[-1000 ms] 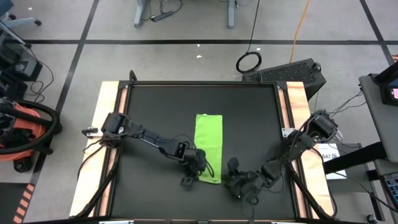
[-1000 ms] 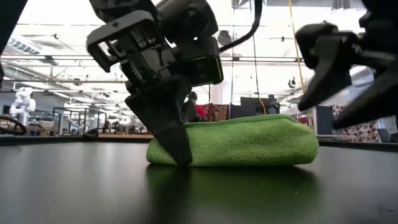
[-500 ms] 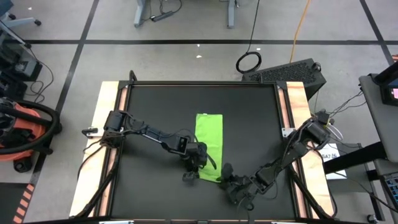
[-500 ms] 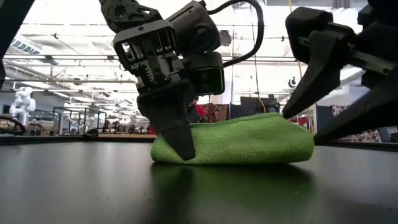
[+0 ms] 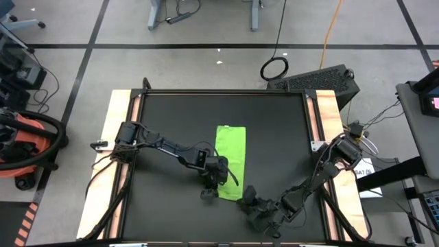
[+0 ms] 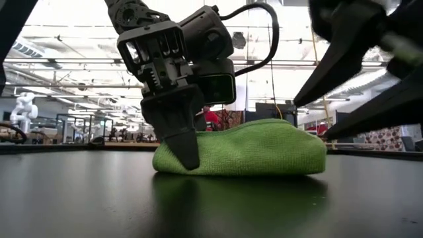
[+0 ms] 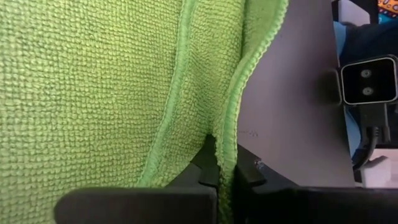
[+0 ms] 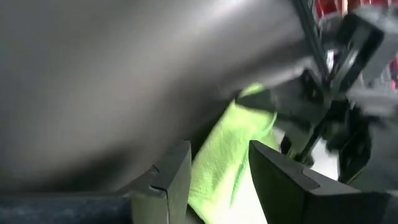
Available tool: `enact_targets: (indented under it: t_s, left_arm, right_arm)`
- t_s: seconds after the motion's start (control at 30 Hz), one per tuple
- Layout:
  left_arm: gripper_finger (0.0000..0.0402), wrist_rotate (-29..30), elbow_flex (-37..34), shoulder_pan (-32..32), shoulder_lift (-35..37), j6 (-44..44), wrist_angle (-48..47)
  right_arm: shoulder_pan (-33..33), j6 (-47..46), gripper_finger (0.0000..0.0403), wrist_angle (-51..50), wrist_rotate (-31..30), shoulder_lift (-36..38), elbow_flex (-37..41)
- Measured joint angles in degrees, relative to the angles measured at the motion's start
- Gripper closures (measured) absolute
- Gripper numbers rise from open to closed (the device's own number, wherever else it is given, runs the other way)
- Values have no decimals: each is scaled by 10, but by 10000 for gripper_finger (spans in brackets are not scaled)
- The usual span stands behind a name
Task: Roll towel into tight, uniform cylinder
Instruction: Roll the green towel
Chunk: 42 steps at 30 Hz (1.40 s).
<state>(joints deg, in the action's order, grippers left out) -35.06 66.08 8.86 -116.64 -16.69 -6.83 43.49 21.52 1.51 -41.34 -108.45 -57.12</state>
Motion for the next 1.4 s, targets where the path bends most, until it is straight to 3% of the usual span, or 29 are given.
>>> enact_targets:
  t_s: [0.4, 0.9, 1.07, 1.27, 1.4]
  left_arm:
    - [394, -18, 1, -2, -3, -10, 6]
    - [394, -54, 1, -1, -5, -12, 34]
    - [394, -54, 1, -1, -5, -12, 33]
    - [381, -53, 1, -2, -5, -23, 34]
    - [342, -33, 1, -2, 0, -16, 14]
  right_arm:
    - [-20, -2, 250, -18, 43, -14, -4]
    - [-51, -89, 252, -64, 71, -23, -4]
    - [-57, -117, 289, -65, 85, -23, -4]
    - [-57, -136, 386, -66, 118, -23, -4]
    - [-57, -144, 393, -66, 125, -23, -4]
